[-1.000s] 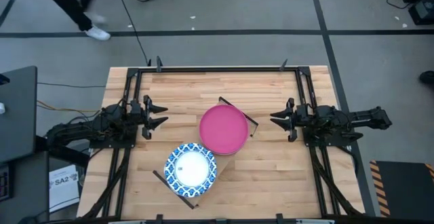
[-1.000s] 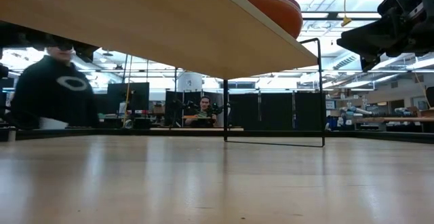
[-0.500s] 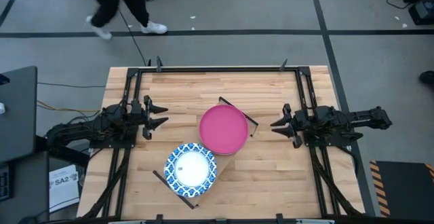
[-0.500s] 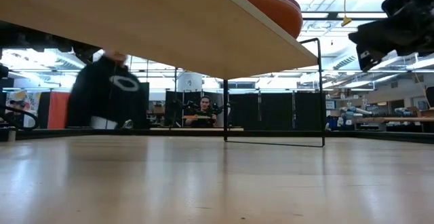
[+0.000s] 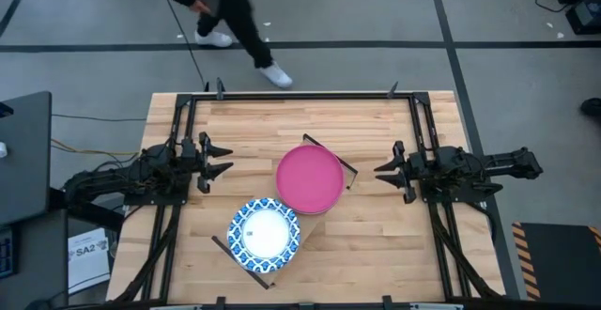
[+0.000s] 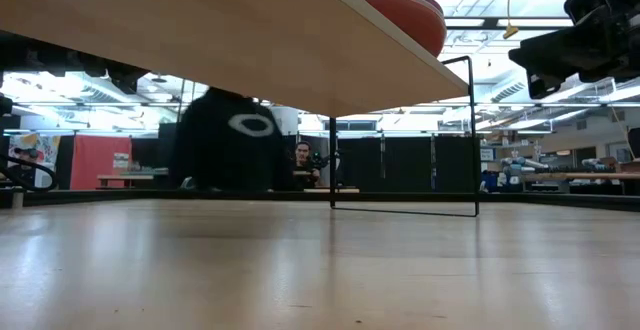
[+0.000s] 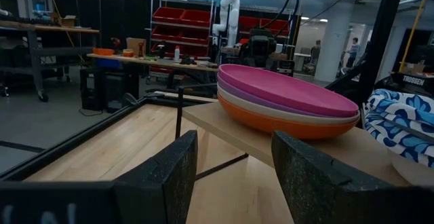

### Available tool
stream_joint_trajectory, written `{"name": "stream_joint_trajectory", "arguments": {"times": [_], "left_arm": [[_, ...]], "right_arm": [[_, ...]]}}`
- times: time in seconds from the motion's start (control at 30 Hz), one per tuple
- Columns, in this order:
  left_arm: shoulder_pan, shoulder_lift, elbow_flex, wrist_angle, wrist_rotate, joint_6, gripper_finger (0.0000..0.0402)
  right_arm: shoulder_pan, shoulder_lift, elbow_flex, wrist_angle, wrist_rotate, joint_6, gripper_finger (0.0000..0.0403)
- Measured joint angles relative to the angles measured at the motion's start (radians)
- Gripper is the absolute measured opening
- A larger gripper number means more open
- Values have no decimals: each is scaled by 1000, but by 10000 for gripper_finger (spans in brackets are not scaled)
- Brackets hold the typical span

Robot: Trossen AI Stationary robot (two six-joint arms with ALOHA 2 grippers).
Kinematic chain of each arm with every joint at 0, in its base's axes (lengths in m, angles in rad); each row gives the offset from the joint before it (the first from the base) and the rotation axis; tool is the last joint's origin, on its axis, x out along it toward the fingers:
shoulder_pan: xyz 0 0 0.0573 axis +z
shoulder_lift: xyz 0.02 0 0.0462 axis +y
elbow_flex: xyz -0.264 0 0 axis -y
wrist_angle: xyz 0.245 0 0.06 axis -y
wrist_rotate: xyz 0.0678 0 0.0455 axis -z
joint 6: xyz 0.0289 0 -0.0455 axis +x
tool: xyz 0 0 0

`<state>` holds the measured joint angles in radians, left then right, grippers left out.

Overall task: Place and stack plates onto a shelf
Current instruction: Return to Home Position

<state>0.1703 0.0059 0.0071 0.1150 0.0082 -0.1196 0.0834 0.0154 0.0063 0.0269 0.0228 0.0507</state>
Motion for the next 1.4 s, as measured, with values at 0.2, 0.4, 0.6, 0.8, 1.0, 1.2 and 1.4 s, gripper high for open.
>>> {"name": "stream_joint_trajectory", "arguments": {"times": [0.2,0.4,0.6,0.8,1.0,1.2,1.4], "left_arm": [[0,0,0,0,0,0,196],[0,0,0,0,0,0,196],[0,0,0,0,0,0,196],[0,0,0,0,0,0,196],[0,0,0,0,0,0,196],[0,0,0,0,0,0,196],[0,-1,0,0,0,0,196]], "right_arm": [[0,0,0,0,3,59,102],[0,0,0,0,3,52,102],[0,0,0,0,3,51,102],[0,0,0,0,3,51,102],[0,0,0,0,3,51,102],[0,0,0,0,3,51,102],[0,0,0,0,2,51,102]]}}
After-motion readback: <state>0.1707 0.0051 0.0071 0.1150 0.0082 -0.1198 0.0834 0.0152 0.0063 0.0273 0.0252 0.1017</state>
